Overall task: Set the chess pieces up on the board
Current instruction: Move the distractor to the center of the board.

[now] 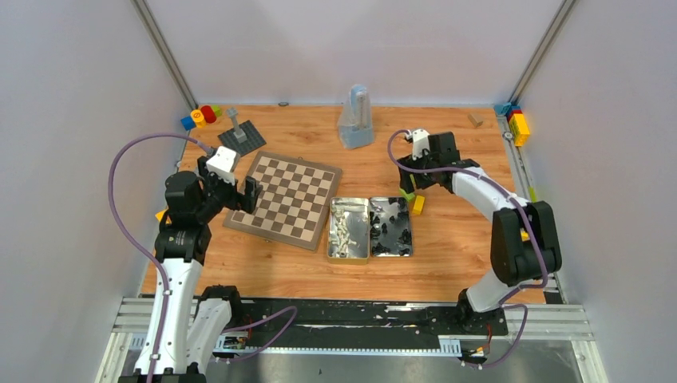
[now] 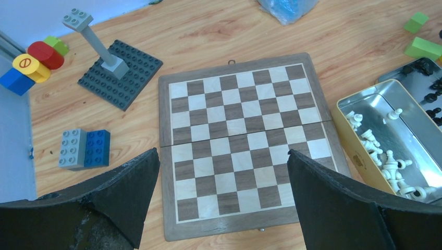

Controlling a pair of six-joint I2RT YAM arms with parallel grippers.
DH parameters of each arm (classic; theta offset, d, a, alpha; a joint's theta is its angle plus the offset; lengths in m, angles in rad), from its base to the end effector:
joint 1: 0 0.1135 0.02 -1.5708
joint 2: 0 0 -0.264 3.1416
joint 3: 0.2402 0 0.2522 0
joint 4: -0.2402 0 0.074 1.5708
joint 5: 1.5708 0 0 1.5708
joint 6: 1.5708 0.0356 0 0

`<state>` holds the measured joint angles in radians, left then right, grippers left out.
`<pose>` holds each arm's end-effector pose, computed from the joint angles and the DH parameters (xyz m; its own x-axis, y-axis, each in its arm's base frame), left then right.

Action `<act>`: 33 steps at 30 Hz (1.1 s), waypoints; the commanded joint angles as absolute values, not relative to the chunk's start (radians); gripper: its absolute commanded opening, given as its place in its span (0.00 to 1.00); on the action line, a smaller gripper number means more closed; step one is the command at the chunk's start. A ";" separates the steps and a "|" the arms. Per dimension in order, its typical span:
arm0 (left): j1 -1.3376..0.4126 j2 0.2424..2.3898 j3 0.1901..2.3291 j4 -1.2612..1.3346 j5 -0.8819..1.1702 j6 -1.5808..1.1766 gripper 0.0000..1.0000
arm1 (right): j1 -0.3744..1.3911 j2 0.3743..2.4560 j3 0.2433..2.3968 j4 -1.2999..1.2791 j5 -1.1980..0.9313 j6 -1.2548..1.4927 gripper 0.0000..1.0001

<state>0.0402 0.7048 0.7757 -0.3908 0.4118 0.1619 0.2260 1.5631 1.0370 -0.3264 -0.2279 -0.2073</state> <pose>0.1607 -0.0078 0.3282 -0.2548 0.1376 -0.9571 0.3890 0.9208 0.0288 0.3212 0.0821 0.2245 -0.6433 -0.3536 -0.6790 -0.5064 0.8617 0.0310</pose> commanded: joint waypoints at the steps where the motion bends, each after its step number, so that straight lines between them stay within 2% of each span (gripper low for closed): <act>1: 0.046 0.707 0.786 -0.366 0.436 0.172 1.00 | 0.224 1.641 1.120 -0.387 -0.188 -0.227 0.67; 10: 0.046 0.712 0.778 -0.358 0.436 0.175 1.00 | 0.230 1.770 1.186 -0.433 -0.227 -0.224 0.55; 16: 0.046 0.713 0.777 -0.358 0.433 0.176 1.00 | 0.235 1.823 1.217 -0.468 -0.253 -0.216 0.51; 18: 0.046 0.713 0.775 -0.356 0.433 0.176 1.00 | 0.233 1.845 1.226 -0.473 -0.233 -0.217 0.48; 24: 0.046 0.713 0.775 -0.356 0.430 0.175 1.00 | 0.215 1.916 1.309 -0.487 -0.147 -0.200 0.29; 29: 0.046 0.715 0.774 -0.354 0.431 0.175 1.00 | 0.177 1.997 1.433 -0.518 -0.070 -0.201 0.21; 33: 0.046 0.714 0.773 -0.354 0.432 0.175 1.00 | 0.131 2.072 1.541 -0.553 -0.003 -0.207 0.19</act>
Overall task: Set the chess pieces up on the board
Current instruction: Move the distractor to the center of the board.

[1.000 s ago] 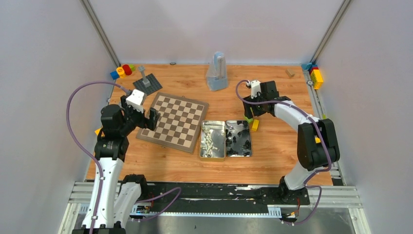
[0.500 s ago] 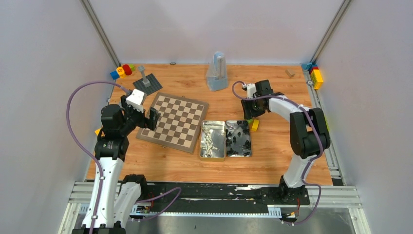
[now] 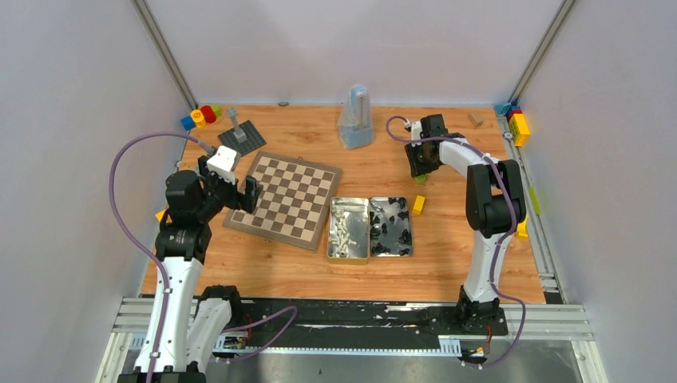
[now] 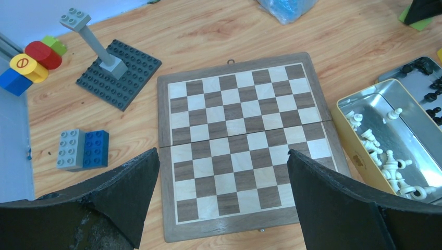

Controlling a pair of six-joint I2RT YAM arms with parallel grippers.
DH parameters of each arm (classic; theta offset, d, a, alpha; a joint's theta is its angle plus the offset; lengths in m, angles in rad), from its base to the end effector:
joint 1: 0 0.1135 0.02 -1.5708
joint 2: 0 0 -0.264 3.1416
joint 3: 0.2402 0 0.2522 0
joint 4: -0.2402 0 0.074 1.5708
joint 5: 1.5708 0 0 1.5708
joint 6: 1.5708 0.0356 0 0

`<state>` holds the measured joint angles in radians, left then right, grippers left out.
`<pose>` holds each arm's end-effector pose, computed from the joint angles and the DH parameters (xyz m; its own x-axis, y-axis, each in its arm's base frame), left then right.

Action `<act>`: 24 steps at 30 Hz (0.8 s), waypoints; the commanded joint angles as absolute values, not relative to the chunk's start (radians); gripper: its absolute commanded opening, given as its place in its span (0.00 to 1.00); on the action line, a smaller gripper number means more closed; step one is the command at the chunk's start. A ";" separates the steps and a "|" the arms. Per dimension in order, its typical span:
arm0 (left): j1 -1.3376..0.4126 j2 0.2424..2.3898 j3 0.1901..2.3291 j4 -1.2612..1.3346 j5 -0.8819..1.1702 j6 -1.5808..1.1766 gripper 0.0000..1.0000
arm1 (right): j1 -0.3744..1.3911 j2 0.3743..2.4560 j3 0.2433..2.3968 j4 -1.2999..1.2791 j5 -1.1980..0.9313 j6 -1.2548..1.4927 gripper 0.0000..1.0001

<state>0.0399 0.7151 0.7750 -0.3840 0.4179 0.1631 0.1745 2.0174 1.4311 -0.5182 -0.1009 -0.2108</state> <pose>0.1630 -0.0080 0.3272 -0.2575 0.1383 -0.9563 0.3950 0.9183 0.0264 0.4135 0.0765 0.1683 -0.8147 -0.3550 -0.4585 -0.3966 0.9180 -0.0061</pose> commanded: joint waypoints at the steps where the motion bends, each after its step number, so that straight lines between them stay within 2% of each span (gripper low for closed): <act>1: 0.046 0.714 0.772 -0.353 0.431 0.175 1.00 | 0.118 2.083 1.564 -0.561 0.016 -0.206 0.20; 5: 0.046 0.710 0.770 -0.351 0.436 0.174 1.00 | 0.086 2.028 1.553 -0.586 -0.035 -0.206 0.38; 9: 0.045 0.707 0.767 -0.347 0.437 0.175 1.00 | 0.092 1.889 1.425 -0.586 -0.160 -0.206 0.60; 11: 0.046 0.705 0.766 -0.347 0.439 0.176 1.00 | 0.104 1.831 1.354 -0.585 -0.180 -0.211 0.66; 16: 0.046 0.701 0.765 -0.346 0.441 0.176 1.00 | 0.130 1.764 1.258 -0.580 -0.200 -0.213 0.70; 24: 0.046 0.701 0.766 -0.347 0.443 0.175 1.00 | 0.164 1.788 1.193 -0.580 -0.187 -0.204 0.68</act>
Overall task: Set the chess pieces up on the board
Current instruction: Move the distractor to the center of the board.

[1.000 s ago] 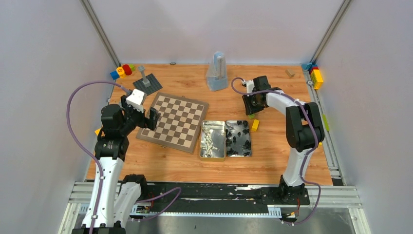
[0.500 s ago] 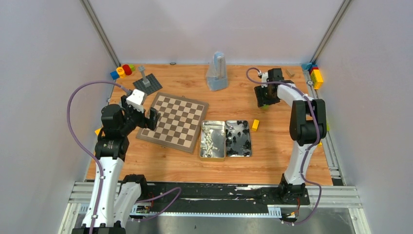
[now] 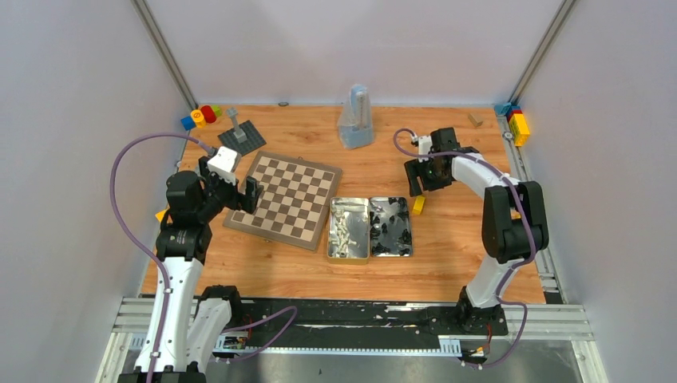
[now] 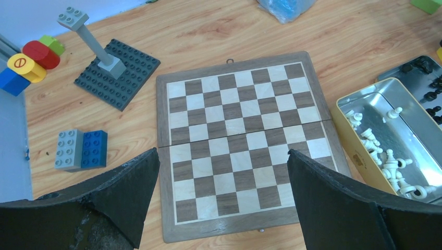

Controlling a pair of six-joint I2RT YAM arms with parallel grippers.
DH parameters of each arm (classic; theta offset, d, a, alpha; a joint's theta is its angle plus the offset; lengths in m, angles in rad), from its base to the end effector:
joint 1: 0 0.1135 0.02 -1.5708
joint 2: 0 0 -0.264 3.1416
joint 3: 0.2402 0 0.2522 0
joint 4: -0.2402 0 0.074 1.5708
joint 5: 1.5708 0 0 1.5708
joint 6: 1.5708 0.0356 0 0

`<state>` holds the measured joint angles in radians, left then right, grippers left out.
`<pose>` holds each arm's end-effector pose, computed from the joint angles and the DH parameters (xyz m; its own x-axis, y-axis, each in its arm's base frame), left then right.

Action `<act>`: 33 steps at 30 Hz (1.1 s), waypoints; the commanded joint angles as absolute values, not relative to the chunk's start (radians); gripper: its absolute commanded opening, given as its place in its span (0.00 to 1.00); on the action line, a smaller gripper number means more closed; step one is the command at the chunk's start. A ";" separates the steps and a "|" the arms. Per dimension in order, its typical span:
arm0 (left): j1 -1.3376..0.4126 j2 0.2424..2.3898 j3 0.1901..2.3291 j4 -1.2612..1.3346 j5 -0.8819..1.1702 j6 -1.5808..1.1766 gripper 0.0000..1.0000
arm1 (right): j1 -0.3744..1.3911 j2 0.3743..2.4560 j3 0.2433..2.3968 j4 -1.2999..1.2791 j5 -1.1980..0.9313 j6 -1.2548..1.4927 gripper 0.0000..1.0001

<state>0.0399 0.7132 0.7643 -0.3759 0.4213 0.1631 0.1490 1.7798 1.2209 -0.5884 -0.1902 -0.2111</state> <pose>0.1633 -0.0081 0.3247 -0.2577 0.1380 -0.9563 0.3980 0.9170 0.0251 0.3541 0.0600 0.1934 -0.8349 -0.3334 -0.4379 -0.4066 0.9099 0.0824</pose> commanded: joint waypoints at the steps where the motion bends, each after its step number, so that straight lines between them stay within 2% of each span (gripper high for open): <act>1: 0.045 0.700 0.765 -0.347 0.443 0.175 1.00 | 0.165 1.795 1.185 -0.580 -0.177 -0.203 0.68; 8: 0.046 0.698 0.764 -0.345 0.446 0.174 1.00 | 0.162 1.740 1.071 -0.577 -0.083 -0.244 0.59; 11: 0.046 0.699 0.761 -0.343 0.451 0.175 1.00 | 0.139 1.691 1.021 -0.577 -0.042 -0.274 0.48; 15: 0.046 0.699 0.760 -0.344 0.459 0.175 1.00 | 0.042 1.626 0.992 -0.580 -0.012 -0.324 0.37; 19: 0.046 0.699 0.755 -0.343 0.468 0.178 1.00 | -0.109 1.574 0.999 -0.601 -0.038 -0.371 0.36; 21: 0.046 0.700 0.754 -0.342 0.470 0.178 1.00 | -0.131 1.550 1.001 -0.617 -0.058 -0.385 0.40; 24: 0.046 0.702 0.753 -0.342 0.472 0.178 1.00 | -0.130 1.517 1.009 -0.655 -0.145 -0.377 0.55; 28: 0.046 0.704 0.753 -0.343 0.470 0.177 1.00 | -0.094 1.485 1.032 -0.704 -0.271 -0.337 0.71; 33: 0.046 0.707 0.755 -0.344 0.468 0.177 1.00 | 0.046 1.447 1.015 -0.708 -0.332 -0.306 0.74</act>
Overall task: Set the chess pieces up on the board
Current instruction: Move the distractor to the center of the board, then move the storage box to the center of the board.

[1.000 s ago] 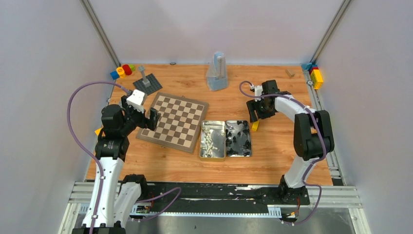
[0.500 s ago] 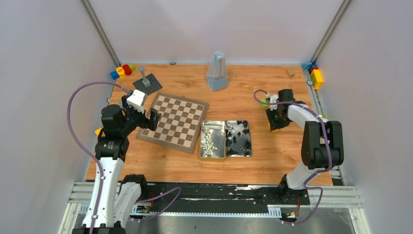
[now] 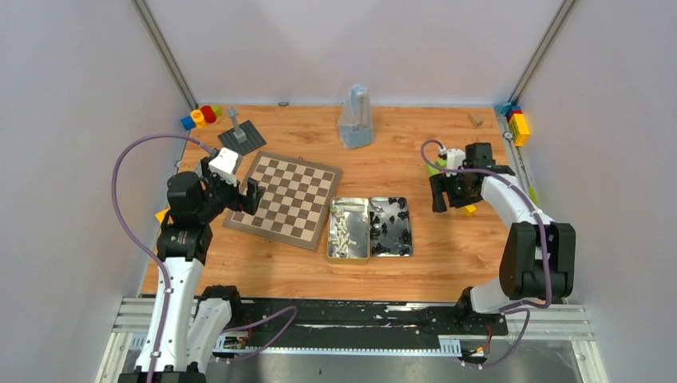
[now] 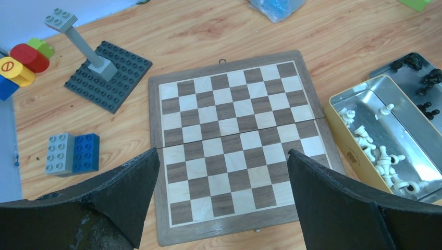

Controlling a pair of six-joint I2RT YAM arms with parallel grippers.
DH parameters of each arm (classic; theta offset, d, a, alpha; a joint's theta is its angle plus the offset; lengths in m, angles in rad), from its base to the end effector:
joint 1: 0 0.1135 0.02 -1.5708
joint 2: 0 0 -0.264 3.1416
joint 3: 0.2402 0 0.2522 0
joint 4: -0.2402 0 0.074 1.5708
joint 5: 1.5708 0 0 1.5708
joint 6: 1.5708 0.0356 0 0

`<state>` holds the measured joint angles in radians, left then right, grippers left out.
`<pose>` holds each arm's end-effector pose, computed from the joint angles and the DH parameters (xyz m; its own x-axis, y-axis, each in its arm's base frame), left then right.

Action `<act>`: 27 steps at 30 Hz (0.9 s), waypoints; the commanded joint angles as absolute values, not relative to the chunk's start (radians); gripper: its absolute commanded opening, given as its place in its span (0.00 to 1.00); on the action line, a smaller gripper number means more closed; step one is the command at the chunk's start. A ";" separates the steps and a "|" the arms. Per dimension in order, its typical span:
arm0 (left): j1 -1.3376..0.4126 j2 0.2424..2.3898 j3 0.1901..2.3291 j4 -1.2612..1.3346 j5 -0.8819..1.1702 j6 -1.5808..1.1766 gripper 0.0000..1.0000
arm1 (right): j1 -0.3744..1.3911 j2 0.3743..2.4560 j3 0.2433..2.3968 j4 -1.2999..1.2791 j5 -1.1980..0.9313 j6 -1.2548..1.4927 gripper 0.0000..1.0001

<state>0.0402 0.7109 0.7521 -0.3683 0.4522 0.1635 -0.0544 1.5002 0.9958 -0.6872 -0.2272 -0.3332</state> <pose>0.1631 -0.0090 0.3217 -0.2553 0.1363 -0.9572 0.4245 0.9053 0.0156 0.2851 -0.0075 0.2100 -0.8667 -0.2719 -0.4183 -0.3320 0.9402 0.0767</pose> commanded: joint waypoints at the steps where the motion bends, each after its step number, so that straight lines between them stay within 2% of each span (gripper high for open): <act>1: 0.046 0.707 0.755 -0.345 0.467 0.177 1.00 | 0.077 1.447 1.010 -0.703 -0.342 -0.298 0.74; 10: 0.046 0.709 0.753 -0.344 0.467 0.176 1.00 | 0.201 1.578 1.018 -0.664 -0.346 -0.239 0.60; 27: 0.046 0.711 0.749 -0.339 0.484 0.176 1.00 | 0.275 1.635 1.017 -0.630 -0.271 -0.215 0.51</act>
